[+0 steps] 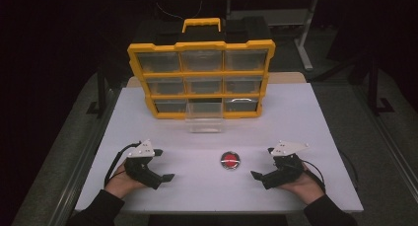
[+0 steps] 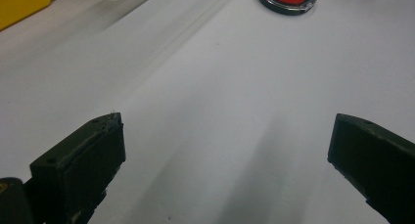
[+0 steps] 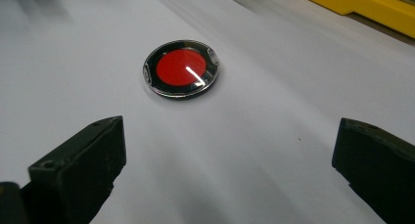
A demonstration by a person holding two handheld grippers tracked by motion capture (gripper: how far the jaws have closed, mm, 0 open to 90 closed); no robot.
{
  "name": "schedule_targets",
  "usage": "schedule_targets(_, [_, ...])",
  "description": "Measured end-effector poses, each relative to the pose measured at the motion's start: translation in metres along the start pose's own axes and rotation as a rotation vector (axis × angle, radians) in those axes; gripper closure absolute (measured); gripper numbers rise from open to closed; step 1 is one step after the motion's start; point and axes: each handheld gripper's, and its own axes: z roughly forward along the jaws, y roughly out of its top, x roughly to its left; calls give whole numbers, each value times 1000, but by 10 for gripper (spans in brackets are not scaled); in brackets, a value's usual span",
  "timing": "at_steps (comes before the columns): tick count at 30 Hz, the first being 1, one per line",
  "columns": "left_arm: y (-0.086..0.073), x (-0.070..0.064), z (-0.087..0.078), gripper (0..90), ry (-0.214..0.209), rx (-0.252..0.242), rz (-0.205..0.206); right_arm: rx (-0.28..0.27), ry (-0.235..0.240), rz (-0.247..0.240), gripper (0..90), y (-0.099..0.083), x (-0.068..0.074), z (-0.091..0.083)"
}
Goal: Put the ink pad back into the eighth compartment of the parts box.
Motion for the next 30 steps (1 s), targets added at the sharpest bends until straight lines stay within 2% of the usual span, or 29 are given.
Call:
schedule_targets(11, [-1, 0, 0, 0, -7, 10, -6, -8, 8, 13, 0, 4, -2, 2])
schedule_targets(30, [-1, -2, 0, 0, -11, 7, 0, 10, 27, -2, 0, 16, -3, 11])
